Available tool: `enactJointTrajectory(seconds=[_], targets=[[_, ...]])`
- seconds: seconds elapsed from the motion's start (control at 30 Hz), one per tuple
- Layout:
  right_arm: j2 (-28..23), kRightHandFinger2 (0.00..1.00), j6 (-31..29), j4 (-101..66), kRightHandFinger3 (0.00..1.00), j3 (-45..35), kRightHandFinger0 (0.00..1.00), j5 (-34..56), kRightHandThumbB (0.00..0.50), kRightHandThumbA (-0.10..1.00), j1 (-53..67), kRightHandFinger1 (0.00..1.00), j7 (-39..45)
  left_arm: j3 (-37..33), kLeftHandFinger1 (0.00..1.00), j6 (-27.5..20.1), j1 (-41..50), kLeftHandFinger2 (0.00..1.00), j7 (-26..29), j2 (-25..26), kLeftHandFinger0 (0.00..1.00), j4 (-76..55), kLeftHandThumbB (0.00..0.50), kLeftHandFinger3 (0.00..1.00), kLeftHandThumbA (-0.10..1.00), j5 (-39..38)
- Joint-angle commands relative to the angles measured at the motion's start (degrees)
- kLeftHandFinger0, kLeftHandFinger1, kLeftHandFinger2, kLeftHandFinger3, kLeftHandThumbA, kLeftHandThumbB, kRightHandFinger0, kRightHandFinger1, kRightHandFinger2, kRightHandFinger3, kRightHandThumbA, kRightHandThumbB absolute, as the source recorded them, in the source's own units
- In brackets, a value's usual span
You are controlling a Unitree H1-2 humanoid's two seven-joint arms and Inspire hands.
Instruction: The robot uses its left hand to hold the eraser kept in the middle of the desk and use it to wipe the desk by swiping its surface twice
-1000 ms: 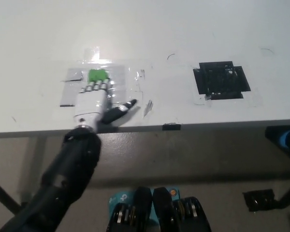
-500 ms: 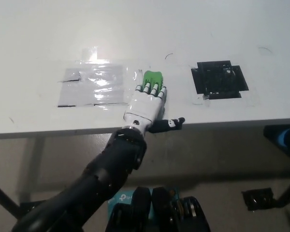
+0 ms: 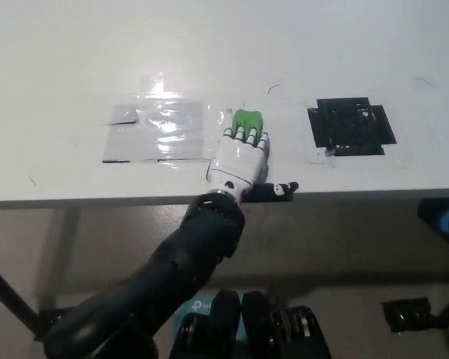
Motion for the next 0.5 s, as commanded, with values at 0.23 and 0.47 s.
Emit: enactJointTrajectory(seconds=[0.23, 0.47], targets=[[-0.20, 1.00, -2.32, -2.27, 1.00, 0.00, 1.00, 0.21, 0.000, 1.00, -3.06, 1.00, -0.77, 0.57, 1.00, -3.67, 5.32, 1.00, -12.56, -13.24, 1.00, 7.50, 0.435, 1.00, 1.00, -4.48], [-0.33, 1.00, -2.01, -1.84, 1.00, 0.11, 1.00, -1.25, 0.000, 1.00, -3.24, 1.00, -1.66, 2.78, 1.00, -5.92, 5.96, 1.00, -11.98, -13.89, 1.00, 7.65, 0.413, 1.00, 1.00, -5.96]])
